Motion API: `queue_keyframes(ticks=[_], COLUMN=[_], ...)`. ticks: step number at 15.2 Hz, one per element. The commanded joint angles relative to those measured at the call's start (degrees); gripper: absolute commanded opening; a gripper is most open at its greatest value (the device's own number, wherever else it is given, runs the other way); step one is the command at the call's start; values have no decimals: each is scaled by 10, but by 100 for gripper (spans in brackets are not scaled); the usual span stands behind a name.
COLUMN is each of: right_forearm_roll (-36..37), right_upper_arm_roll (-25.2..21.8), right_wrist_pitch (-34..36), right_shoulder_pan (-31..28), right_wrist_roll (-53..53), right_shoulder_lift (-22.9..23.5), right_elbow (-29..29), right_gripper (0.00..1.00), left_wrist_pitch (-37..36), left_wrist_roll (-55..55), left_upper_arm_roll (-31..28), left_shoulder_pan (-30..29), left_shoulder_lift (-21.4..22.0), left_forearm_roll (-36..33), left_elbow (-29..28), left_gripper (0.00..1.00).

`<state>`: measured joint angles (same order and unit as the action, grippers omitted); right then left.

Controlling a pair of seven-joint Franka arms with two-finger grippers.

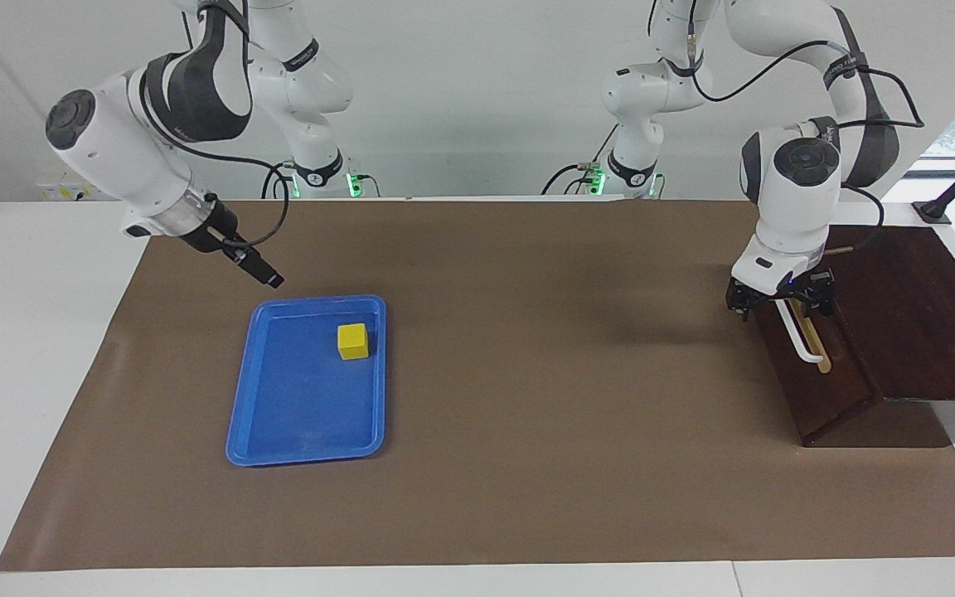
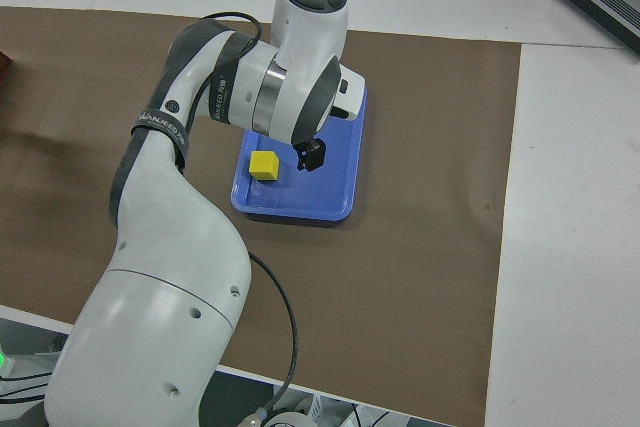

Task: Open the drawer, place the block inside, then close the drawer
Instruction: 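Pull the drawer open with the left gripper while the right gripper reaches the tray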

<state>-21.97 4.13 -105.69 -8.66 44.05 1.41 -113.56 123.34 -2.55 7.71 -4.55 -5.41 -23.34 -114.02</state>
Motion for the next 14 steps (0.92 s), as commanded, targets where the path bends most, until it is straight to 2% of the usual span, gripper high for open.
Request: queue_keyframes(ticks=[1, 3, 7, 9, 14], right_forearm_roll=[-81, -112, -176, -183, -197], right_upper_arm_roll=[6, 7, 6, 6, 7], right_wrist_pitch=[-71, -108, -110, -104, -104], right_shoulder_pan=[-14, -11, -16, -17, -4], right_wrist_roll=[59, 88, 98, 117, 120], right_shoulder_lift=[16, 25, 100, 133, 168], right_elbow=[-57, -75, -48, -28, -4], right_gripper=[100, 100, 100, 100, 100], left_wrist_pitch=[52, 55, 78, 87, 75], left_wrist_roll=[-8, -8, -41, -93, -164], left_upper_arm_roll=[2, 2, 6, 6, 6], left_shoulder_pan=[-22, -21, -12, 16, 75], left_shoulder_lift=[4, 1, -4, -14, -15], left_forearm_roll=[-14, -15, -15, -14, -9], left_elbow=[-35, -36, -38, -38, -33], left_gripper=[100, 100, 100, 100, 100])
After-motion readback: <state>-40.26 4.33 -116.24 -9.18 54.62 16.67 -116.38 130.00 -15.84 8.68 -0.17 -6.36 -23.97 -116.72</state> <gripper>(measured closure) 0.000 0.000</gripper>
